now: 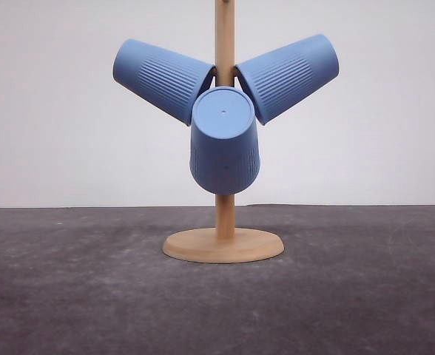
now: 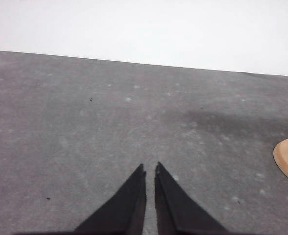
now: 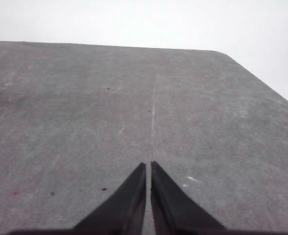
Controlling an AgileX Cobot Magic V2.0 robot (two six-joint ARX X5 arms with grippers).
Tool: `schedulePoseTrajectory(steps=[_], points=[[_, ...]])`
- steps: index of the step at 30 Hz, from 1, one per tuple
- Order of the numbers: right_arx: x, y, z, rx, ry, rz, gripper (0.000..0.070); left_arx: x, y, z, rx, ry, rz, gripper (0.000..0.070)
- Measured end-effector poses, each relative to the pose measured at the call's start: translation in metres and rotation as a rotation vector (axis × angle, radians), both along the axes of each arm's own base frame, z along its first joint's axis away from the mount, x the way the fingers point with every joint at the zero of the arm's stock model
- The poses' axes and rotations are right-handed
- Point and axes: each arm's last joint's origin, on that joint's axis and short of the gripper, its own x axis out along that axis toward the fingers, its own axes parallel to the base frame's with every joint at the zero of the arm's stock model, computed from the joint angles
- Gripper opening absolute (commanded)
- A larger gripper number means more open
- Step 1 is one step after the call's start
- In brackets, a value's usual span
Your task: Place three cups
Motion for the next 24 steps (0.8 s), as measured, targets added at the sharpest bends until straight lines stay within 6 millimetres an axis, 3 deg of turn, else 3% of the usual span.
schedulePoseTrajectory(steps=[24], points=[[0.0000, 0.0000, 0.0000, 0.000, 0.000, 0.000, 0.0014, 0.0000, 0.0000, 0.0000, 0.000, 0.000, 0.000, 0.0012]])
